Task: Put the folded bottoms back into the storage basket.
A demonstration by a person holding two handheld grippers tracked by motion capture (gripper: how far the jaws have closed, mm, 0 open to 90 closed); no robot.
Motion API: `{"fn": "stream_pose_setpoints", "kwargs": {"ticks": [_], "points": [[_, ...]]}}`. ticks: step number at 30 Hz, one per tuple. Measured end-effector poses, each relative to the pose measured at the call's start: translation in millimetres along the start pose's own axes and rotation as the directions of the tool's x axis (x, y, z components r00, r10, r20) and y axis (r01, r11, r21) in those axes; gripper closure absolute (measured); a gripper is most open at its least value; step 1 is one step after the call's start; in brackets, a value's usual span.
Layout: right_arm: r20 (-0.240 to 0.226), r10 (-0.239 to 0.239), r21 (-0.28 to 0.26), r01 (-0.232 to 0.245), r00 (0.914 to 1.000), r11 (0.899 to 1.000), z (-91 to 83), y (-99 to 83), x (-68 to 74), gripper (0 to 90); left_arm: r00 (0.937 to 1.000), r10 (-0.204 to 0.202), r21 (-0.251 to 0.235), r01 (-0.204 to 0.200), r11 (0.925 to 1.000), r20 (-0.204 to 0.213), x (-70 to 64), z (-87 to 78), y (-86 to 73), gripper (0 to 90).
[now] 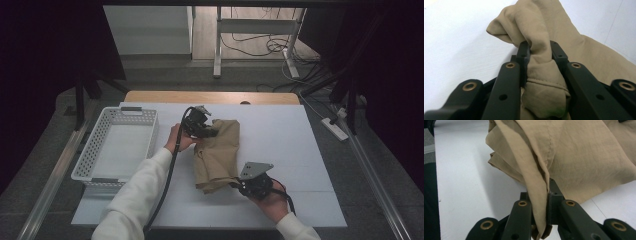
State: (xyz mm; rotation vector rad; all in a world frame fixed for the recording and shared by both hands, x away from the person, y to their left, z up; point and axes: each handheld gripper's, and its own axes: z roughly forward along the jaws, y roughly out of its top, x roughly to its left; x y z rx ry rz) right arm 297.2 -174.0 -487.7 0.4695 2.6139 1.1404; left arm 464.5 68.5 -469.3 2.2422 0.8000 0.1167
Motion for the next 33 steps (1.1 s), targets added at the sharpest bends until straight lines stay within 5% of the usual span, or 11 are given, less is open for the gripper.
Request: {"fn": "stream_pose_setpoints", "kwargs": {"ticks": [33], "points": [[-0.041, 0.016, -0.112, -0.02, 0.999, 0.994, -8.0, 22.0, 7.0, 83.1, 0.9988, 0.034, -0.085, -0.037, 0.9957, -0.035, -7.5, -53.1, -0.9, 74.3]]}}
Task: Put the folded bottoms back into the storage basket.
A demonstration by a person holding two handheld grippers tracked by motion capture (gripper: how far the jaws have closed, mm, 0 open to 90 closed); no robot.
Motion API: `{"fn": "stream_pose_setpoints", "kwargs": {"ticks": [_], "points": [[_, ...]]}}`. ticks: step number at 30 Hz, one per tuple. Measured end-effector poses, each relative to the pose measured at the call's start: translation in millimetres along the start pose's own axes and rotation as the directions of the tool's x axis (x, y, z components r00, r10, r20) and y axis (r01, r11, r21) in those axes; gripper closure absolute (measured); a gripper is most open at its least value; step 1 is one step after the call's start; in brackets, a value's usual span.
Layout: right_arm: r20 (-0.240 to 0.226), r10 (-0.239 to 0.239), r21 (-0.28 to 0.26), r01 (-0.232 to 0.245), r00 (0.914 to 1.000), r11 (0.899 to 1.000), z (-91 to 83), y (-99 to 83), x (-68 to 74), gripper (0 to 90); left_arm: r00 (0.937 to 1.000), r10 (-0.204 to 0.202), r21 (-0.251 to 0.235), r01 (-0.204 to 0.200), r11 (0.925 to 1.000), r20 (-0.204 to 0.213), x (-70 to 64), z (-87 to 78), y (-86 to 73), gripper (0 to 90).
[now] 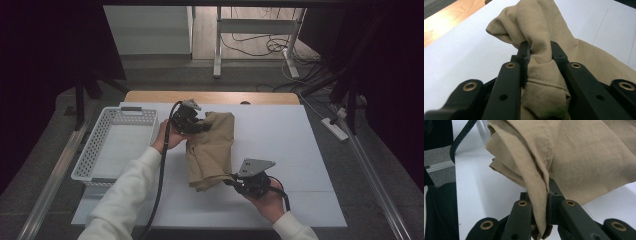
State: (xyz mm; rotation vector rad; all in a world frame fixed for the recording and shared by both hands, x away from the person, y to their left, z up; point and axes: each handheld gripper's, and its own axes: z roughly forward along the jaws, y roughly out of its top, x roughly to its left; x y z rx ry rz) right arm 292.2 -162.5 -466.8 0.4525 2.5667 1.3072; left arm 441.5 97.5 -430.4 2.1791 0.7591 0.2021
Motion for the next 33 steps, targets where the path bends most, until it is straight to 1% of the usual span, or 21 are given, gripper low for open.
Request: {"fn": "stream_pose_setpoints", "kwargs": {"ticks": [2, 14, 20, 33], "points": [[-0.002, -0.003, -0.004, 0.003, 1.0, 1.0, 0.9, 2.0, 0.5, 83.1, 1.0, 0.001, 0.0, -0.001, 1.0, -0.004, 0.2, -1.5, -0.1, 74.3], [-0.005, -0.017, -0.024, 0.017, 0.9998, 1.0, 6.9, 14.3, 3.5, 83.1, 0.9996, -0.011, -0.028, 0.011, 0.9996, -0.025, 6.0, -22.3, -4.0, 74.3], [-0.011, -0.023, -0.033, 0.023, 0.9997, 0.999, 9.8, 20.3, 4.5, 83.1, 0.9993, -0.012, -0.032, 0.01, 0.9994, -0.037, 7.8, -30.6, -5.6, 74.3], [-0.023, -0.035, -0.045, 0.034, 0.9991, 0.998, 17.2, 30.9, 6.3, 83.2, 0.9982, -0.023, -0.045, 0.021, 0.9988, -0.055, 12.6, -44.0, -10.6, 74.4]]}}
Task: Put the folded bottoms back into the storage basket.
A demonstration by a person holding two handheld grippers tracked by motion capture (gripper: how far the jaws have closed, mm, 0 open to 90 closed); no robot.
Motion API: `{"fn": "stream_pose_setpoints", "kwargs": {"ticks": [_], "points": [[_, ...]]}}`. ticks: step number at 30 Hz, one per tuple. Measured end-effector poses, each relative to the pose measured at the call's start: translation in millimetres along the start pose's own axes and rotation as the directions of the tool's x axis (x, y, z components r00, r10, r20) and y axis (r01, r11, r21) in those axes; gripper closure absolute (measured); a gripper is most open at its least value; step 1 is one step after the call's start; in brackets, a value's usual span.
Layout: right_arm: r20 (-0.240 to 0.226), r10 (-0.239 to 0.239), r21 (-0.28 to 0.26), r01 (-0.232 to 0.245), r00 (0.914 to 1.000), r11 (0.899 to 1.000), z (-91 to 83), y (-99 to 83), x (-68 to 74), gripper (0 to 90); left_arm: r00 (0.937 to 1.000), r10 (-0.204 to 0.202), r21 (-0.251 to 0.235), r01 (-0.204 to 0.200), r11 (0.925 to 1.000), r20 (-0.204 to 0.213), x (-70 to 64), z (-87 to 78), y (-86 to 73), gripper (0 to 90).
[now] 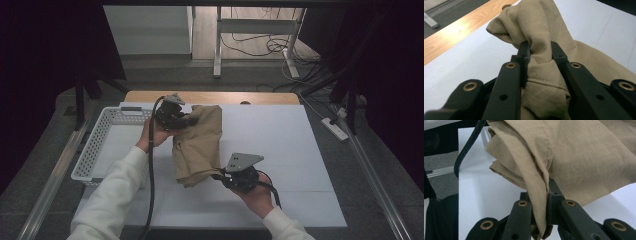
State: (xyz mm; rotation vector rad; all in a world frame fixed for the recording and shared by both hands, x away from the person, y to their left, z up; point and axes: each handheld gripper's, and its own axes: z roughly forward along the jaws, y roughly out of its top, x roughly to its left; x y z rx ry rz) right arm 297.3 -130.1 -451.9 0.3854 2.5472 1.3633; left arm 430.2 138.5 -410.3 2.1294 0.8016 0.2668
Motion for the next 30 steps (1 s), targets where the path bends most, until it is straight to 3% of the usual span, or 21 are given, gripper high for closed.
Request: {"fn": "stream_pose_setpoints", "kwargs": {"ticks": [30], "points": [[-0.041, -0.029, -0.041, 0.027, 0.9988, 0.999, 18.3, 29.6, 4.5, 83.1, 0.9981, -0.03, -0.044, 0.028, 0.9986, -0.053, 15.8, -48.0, -16.1, 74.4]]}}
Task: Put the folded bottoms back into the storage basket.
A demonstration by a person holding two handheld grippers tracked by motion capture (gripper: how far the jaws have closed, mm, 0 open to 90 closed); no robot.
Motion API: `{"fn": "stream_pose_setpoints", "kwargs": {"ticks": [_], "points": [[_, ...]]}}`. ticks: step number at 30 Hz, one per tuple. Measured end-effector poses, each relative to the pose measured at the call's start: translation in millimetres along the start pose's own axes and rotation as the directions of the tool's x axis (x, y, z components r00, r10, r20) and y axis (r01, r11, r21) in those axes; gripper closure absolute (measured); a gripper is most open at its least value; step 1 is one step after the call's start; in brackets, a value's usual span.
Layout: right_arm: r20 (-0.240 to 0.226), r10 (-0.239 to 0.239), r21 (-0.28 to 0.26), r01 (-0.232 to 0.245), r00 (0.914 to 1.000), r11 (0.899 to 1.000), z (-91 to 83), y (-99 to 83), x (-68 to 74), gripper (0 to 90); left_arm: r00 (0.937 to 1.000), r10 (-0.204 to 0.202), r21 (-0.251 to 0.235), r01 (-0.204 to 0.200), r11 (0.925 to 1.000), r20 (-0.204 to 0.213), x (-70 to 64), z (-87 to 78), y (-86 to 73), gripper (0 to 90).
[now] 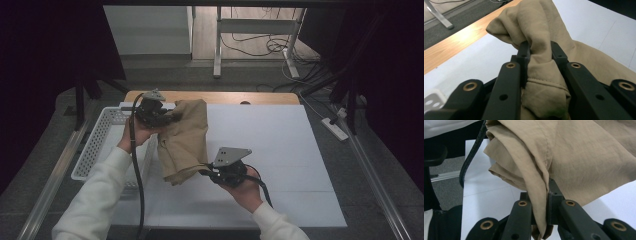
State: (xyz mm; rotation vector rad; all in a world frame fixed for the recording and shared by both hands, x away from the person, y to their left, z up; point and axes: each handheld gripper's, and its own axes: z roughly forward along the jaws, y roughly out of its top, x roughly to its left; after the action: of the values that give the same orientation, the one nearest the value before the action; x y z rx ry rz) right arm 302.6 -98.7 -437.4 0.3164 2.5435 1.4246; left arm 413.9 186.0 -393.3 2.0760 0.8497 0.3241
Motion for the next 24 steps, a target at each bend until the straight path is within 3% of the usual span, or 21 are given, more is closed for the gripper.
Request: {"fn": "stream_pose_setpoints", "kwargs": {"ticks": [10, 24], "points": [[-0.017, -0.031, 0.002, 0.031, 0.9994, 1.0, 9.0, 15.6, 3.8, 83.1, 0.9997, -0.014, -0.019, 0.014, 0.9997, -0.02, 7.0, -18.3, -6.7, 74.4], [-0.043, -0.039, -0.008, 0.039, 0.9983, 0.999, 26.3, 29.0, 8.4, 83.1, 0.9981, -0.031, -0.024, 0.03, 0.9993, -0.054, 15.7, -36.6, -15.8, 74.5]]}}
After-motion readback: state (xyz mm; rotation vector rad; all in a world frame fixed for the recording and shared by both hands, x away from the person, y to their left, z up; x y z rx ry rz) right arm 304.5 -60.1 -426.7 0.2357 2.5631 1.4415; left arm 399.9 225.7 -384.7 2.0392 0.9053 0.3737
